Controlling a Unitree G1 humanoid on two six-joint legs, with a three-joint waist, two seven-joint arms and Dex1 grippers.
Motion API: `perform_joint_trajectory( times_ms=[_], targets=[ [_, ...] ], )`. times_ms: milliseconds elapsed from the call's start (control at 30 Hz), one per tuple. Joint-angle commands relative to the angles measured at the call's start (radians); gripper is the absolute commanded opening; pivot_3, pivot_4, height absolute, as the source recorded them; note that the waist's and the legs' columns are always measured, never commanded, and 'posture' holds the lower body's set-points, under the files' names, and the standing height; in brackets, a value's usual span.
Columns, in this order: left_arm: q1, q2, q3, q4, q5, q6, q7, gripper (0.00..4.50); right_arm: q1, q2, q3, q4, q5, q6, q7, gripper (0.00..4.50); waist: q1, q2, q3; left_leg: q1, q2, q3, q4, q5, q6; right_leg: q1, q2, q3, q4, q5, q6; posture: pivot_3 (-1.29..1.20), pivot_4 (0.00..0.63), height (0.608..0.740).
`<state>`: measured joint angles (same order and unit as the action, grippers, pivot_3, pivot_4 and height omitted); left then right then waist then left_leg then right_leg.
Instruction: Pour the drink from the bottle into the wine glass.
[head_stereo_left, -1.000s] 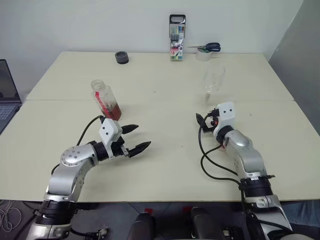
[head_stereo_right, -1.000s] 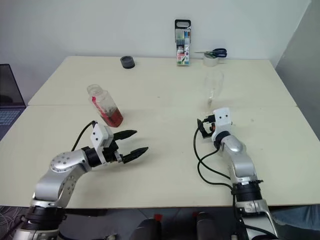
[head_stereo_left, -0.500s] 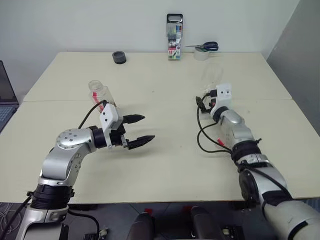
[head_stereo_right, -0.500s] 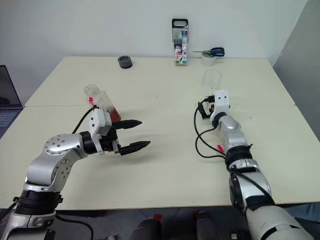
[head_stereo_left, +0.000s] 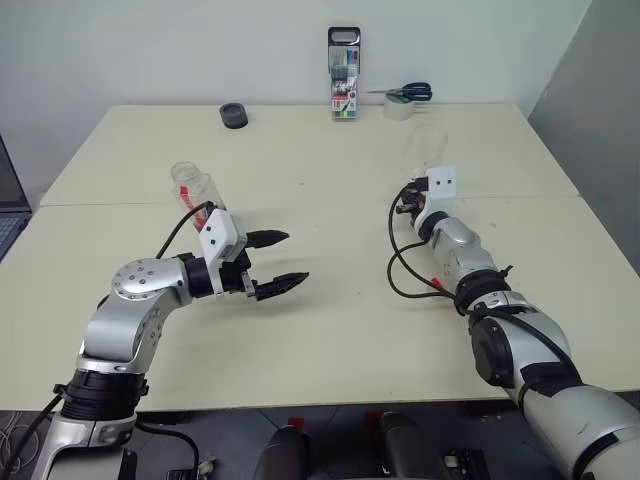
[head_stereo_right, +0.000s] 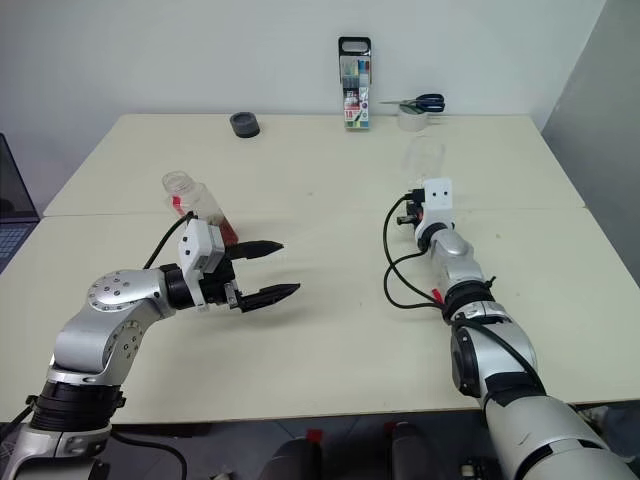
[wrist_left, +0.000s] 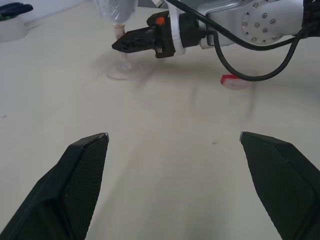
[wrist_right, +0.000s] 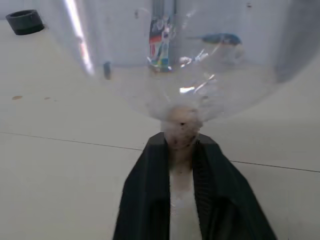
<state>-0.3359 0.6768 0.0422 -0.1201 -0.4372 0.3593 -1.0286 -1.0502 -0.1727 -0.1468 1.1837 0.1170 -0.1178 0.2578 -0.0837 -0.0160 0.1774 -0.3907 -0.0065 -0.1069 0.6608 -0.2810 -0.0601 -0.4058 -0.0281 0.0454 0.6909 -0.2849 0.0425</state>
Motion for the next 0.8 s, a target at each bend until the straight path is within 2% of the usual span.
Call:
perform_joint_trajectory(
  times_ms=[33, 233, 433, 800],
  targets=[
    [0.015, 0.012, 0.037, -0.033, 0.014, -0.029, 0.031, 4.50, -0.018, 0.018, 0.001, -0.040, 0.002, -0.033, 0.041, 0.12, -0.002, 0.000, 0.000, 0.000, 0.000, 0.000, 0.000, 0.000, 0.000, 0.000, 0.000, 0.000, 0.000, 0.000, 0.000, 0.00, 0.150, 0.740],
    [0.081, 0.042, 0.086, -0.046, 0.008, -0.017, 0.053, 4.50, 0.072, 0.086, 0.099, -0.213, -0.040, -0.054, 0.143, 0.12, -0.007, 0.001, 0.000, 0.000, 0.001, 0.000, -0.001, 0.000, 0.000, -0.002, 0.000, 0.000, 0.002, 0.000, 0.000, 0.00, 0.150, 0.740],
    [0.148, 0.082, 0.147, -0.057, 0.000, -0.007, 0.073, 4.50, 0.206, 0.206, 0.213, -0.473, -0.043, 0.044, 0.200, 0.12, -0.005, 0.001, 0.001, 0.000, 0.001, -0.001, -0.001, 0.000, 0.000, -0.003, 0.000, 0.000, 0.003, 0.000, 0.000, 0.00, 0.150, 0.740],
    [0.182, 0.083, 0.202, -0.138, -0.034, 0.046, 0.118, 4.50, 0.220, 0.248, 0.276, -0.424, -0.086, 0.094, 0.205, 0.12, 0.007, 0.001, 0.001, 0.000, 0.000, -0.001, 0.000, 0.000, 0.000, -0.002, 0.000, -0.001, 0.003, 0.000, 0.000, 0.00, 0.150, 0.740]
  ],
)
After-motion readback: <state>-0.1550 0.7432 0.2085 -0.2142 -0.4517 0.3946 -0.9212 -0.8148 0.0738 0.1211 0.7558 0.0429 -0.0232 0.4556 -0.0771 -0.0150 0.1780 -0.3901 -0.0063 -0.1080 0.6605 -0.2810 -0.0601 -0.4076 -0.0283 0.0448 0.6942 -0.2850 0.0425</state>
